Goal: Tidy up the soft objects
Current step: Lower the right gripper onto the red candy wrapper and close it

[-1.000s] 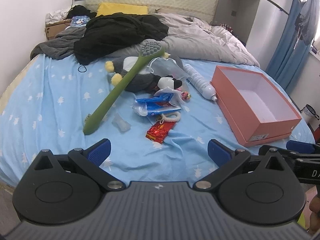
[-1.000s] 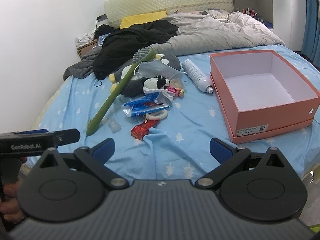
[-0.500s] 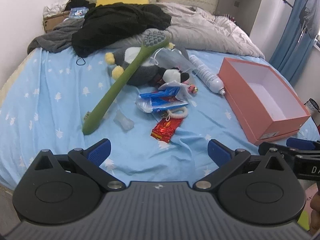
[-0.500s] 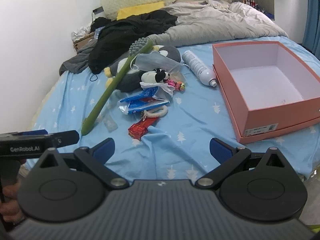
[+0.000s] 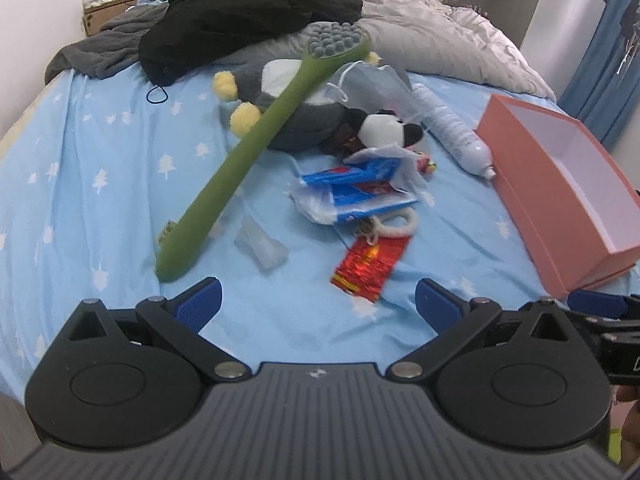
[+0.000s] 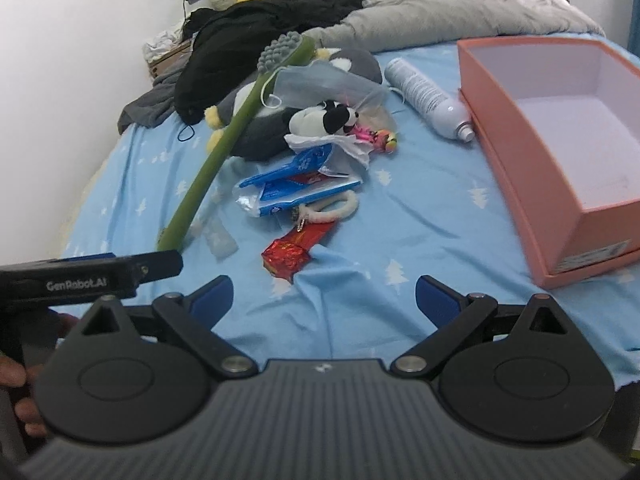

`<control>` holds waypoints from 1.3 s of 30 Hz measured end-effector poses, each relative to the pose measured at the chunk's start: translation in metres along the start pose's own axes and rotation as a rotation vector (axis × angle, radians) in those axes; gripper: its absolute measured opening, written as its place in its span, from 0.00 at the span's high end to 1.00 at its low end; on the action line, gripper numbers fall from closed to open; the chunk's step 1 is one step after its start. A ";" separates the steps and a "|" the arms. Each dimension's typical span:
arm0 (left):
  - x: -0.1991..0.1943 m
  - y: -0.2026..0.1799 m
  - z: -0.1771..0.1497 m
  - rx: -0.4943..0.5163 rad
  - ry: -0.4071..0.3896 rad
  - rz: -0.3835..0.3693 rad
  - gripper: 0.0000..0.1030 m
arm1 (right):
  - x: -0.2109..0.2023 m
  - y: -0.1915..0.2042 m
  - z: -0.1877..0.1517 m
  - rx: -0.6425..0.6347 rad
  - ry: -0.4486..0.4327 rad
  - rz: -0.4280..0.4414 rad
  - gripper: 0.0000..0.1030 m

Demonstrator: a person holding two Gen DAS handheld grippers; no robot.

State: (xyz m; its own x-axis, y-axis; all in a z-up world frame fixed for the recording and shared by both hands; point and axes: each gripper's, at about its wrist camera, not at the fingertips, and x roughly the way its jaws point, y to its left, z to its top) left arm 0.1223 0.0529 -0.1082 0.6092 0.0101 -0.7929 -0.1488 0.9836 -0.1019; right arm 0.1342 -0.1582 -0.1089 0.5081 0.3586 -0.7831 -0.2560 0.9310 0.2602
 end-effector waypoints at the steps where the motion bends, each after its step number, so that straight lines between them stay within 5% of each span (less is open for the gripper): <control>1: 0.006 0.002 0.002 -0.001 0.003 0.005 0.00 | 0.007 0.001 0.001 -0.005 0.008 0.002 0.04; 5: 0.033 0.010 0.010 0.001 0.020 0.011 0.00 | 0.031 0.004 0.006 -0.022 0.036 0.025 0.08; 12: 0.080 0.023 0.016 -0.026 0.046 0.007 0.04 | 0.080 0.012 0.015 -0.079 0.099 0.069 0.33; 27: 0.148 0.051 0.018 -0.111 0.113 0.031 0.29 | 0.165 0.030 0.020 -0.171 0.179 0.121 0.34; 34: 0.160 0.058 0.020 -0.124 0.118 0.018 0.52 | 0.181 0.034 0.018 -0.208 0.182 0.116 0.35; 39: 0.161 0.057 0.022 -0.132 0.131 0.004 0.62 | 0.182 0.039 0.018 -0.248 0.193 0.096 0.52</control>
State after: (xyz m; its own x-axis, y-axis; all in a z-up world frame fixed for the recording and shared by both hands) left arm 0.2289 0.1143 -0.2290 0.5031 -0.0176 -0.8640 -0.2572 0.9514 -0.1692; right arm 0.2314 -0.0552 -0.2307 0.3131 0.4025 -0.8602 -0.4997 0.8401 0.2112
